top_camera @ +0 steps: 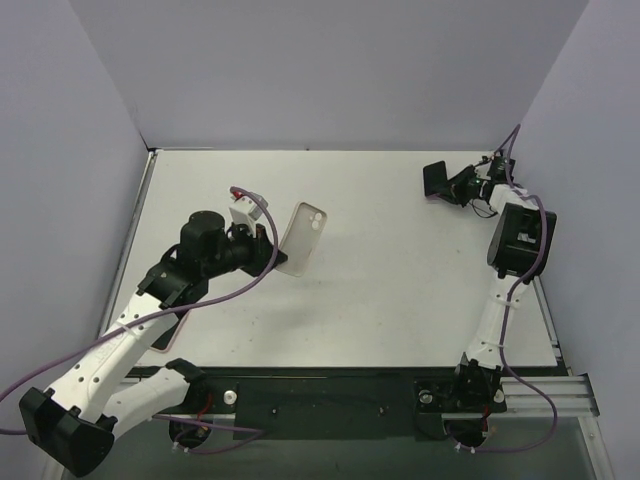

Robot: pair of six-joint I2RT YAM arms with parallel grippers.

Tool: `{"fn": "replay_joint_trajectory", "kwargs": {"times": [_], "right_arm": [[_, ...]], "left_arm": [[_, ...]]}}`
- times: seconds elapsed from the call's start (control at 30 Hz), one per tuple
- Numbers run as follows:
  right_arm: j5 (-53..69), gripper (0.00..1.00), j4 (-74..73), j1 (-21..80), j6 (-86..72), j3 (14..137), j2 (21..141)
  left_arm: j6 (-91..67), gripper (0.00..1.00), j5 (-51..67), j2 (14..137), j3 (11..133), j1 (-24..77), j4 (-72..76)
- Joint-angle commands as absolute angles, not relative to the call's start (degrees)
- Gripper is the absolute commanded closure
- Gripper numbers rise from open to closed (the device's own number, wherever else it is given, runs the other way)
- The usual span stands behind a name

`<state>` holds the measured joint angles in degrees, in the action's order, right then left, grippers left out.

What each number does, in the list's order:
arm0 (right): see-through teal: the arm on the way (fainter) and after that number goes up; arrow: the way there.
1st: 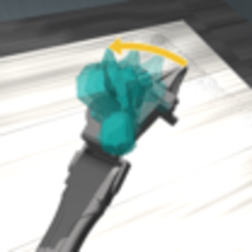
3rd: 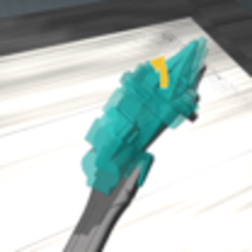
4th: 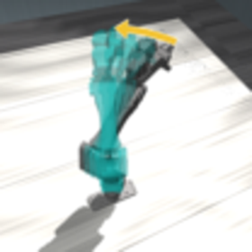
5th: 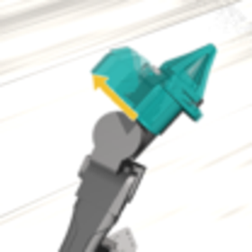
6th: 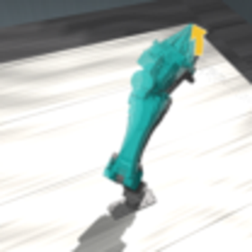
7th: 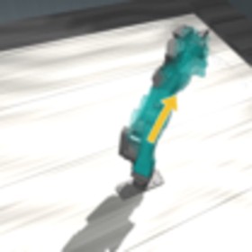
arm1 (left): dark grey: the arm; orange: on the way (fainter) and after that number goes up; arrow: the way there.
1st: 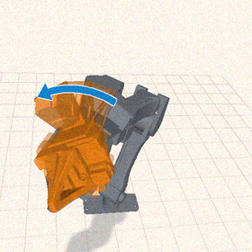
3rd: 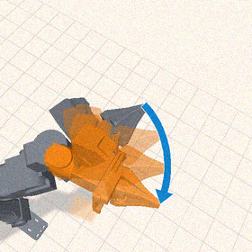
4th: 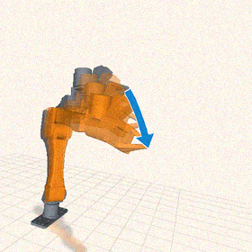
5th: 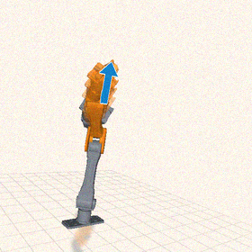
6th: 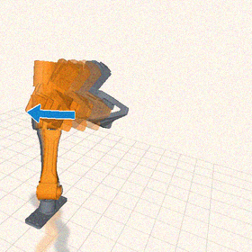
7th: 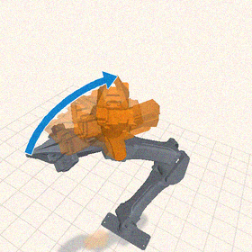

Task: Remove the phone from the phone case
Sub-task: Place the phone at the center of the board.

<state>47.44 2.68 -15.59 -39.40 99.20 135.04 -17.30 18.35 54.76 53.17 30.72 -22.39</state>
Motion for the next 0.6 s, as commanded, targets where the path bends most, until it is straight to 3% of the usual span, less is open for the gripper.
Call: {"fn": "replay_joint_trajectory", "kwargs": {"times": [0.0,0.3,0.57], "right_arm": [[46.9,0.89,-7.5,-16.9,-38.5,107.3,138.9],[32.0,0.74,-28.5,-17.1,-27.3,117.4,142.6],[20.4,0.61,-35.3,-16.3,-23.3,122.3,142.9]], "left_arm": [[-16.3,1.0,20.2,55.3,54.3,30.9,-20.6],[-16.4,1.0,23.0,55.6,54.0,30.7,-19.5],[-16.3,1.0,23.9,56.1,53.4,30.7,-18.8]]}}
